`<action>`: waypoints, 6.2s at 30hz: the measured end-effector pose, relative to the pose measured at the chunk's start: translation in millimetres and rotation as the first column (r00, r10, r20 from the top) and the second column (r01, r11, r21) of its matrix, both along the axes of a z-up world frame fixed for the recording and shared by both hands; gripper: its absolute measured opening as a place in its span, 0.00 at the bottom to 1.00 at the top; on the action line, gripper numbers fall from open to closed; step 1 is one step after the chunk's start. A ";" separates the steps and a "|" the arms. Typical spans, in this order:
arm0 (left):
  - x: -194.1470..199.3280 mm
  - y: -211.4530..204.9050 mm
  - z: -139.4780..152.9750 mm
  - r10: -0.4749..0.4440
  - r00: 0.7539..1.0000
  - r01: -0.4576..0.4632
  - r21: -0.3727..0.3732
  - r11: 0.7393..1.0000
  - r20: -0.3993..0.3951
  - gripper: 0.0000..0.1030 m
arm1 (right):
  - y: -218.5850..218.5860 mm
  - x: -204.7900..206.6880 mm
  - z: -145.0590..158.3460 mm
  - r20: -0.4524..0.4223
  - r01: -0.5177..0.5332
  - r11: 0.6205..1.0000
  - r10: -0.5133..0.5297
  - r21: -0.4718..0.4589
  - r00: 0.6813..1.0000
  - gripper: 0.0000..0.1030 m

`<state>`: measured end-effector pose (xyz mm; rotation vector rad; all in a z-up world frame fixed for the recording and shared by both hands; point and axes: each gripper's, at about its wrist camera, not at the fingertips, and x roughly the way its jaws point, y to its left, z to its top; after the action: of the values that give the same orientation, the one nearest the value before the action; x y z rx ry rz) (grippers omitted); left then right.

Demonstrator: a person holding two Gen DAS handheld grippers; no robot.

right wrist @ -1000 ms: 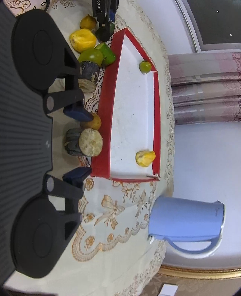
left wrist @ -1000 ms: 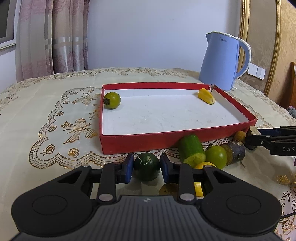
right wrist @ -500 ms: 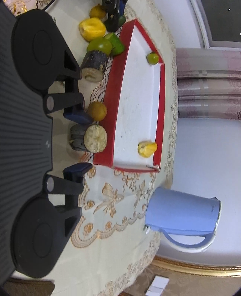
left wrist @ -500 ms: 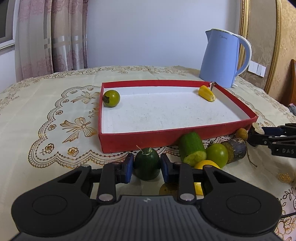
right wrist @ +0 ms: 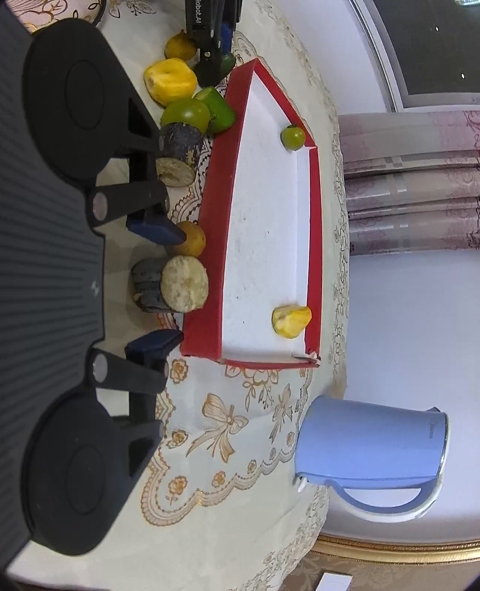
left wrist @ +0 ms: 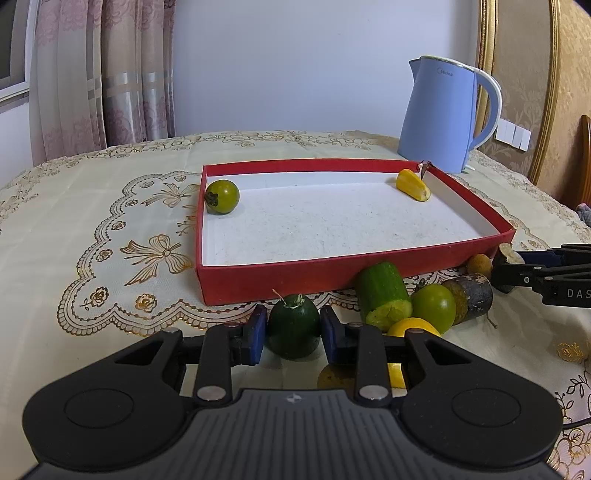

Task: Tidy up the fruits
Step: 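Grasp the dark green fruit with the left gripper while the right gripper approaches the sugarcane stump, then close the right gripper on the cut sugarcane stump and lift it, then carry the dark green fruit into the tray and release it with the left gripper, then lower the sugarcane stump into the tray and open the right gripper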

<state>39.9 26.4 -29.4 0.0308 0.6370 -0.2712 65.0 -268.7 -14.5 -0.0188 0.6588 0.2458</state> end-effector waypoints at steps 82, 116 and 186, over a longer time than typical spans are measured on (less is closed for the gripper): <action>-0.8 -17.5 -1.6 -0.024 1.000 0.024 0.110 0.994 0.001 0.29 | 4.5 -8.4 6.3 -0.010 -0.012 0.999 0.012 -0.037 1.000 0.30; 116.3 -50.9 32.9 0.040 0.998 -0.050 0.175 0.983 0.057 0.29 | 5.2 -28.3 28.5 0.062 -0.037 0.999 0.037 -0.007 0.997 0.30; 48.9 -11.7 31.2 0.304 0.941 -0.320 0.105 0.941 0.149 0.98 | 58.9 72.6 25.7 0.108 -0.116 0.992 0.110 0.050 0.988 0.31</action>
<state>88.8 14.7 1.9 0.0692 0.5185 0.0800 137.6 -209.8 11.2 -0.0155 0.5460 0.3703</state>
